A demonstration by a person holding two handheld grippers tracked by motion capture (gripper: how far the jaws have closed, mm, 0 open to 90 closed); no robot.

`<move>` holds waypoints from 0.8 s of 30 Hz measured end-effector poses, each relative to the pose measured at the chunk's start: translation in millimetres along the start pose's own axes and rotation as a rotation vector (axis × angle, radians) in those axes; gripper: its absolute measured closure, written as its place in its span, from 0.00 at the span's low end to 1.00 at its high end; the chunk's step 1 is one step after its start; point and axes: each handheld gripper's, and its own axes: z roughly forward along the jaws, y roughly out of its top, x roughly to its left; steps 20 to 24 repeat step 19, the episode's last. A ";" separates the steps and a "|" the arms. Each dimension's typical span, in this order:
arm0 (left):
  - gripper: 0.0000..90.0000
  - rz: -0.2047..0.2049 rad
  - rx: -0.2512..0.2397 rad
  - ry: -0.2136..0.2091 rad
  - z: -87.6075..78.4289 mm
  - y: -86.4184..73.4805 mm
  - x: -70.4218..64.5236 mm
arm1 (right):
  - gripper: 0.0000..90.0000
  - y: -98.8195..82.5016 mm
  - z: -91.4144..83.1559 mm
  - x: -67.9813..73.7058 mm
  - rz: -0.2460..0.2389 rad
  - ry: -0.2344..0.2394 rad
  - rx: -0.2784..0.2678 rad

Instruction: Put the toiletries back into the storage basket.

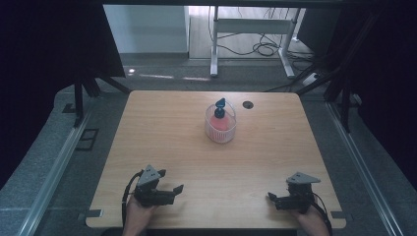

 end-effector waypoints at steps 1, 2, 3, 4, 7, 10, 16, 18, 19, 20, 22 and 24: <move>0.12 0.001 0.009 0.007 0.6 -2.4 0.2 | 0.00 0.0 0.0 0.1 0.000 0.000 0.000; 0.12 0.001 0.016 0.010 1.0 -4.2 0.4 | 0.00 0.0 0.0 0.1 0.000 0.000 0.000; 0.12 0.001 0.025 0.015 1.8 -7.3 0.8 | 0.00 0.0 0.0 0.1 0.001 0.000 0.000; 0.12 0.000 0.029 0.017 2.2 -9.1 1.2 | 0.00 0.0 -0.1 0.2 0.001 0.000 0.000; 0.12 -0.004 0.059 0.019 4.0 -12.8 3.0 | 0.00 0.0 -0.1 0.3 0.002 0.000 0.001; 0.12 0.001 0.086 0.017 7.0 -14.0 2.9 | 0.00 -0.1 -0.1 0.4 0.002 -0.001 0.001; 0.12 0.040 0.186 0.042 18.8 -17.1 -0.8 | 0.00 -0.1 -0.1 0.5 0.002 -0.001 0.001; 0.11 0.065 0.196 0.063 20.6 -17.0 -3.6 | 0.00 -0.4 -0.2 0.5 0.003 -0.001 0.001; 0.11 0.075 0.201 0.070 21.2 -17.0 -4.8 | 0.00 -0.2 -0.1 0.5 0.002 -0.001 0.000; 0.11 0.075 0.201 0.070 21.2 -17.0 -4.8 | 0.00 -0.2 -0.1 0.5 0.002 -0.001 0.000; 0.11 0.075 0.201 0.070 21.2 -17.0 -4.8 | 0.00 -0.2 -0.1 0.5 0.002 -0.001 0.000; 0.11 0.075 0.201 0.070 21.2 -17.0 -4.8 | 0.00 -0.2 -0.1 0.5 0.002 -0.001 0.000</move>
